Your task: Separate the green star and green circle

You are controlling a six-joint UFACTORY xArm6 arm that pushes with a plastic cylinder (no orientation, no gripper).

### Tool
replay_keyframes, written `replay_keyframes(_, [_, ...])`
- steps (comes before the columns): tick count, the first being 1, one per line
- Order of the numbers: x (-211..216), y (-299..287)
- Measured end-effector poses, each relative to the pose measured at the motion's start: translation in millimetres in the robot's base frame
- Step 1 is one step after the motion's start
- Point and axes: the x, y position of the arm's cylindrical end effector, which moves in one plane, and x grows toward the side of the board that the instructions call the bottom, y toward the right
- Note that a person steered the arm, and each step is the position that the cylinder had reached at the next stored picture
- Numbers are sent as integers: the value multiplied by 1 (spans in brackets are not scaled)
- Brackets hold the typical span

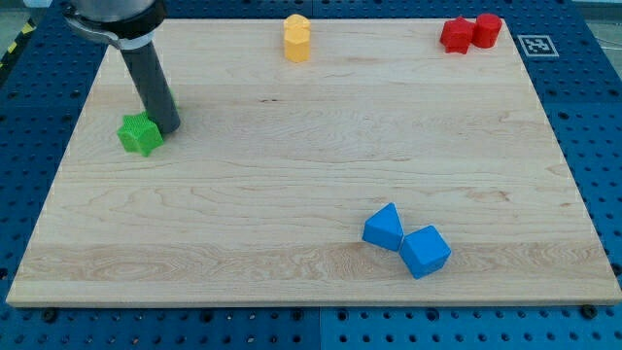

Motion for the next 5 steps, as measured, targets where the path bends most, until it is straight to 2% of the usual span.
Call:
replay_keyframes(3, [-14, -44])
replay_keyframes(5, [-20, -49])
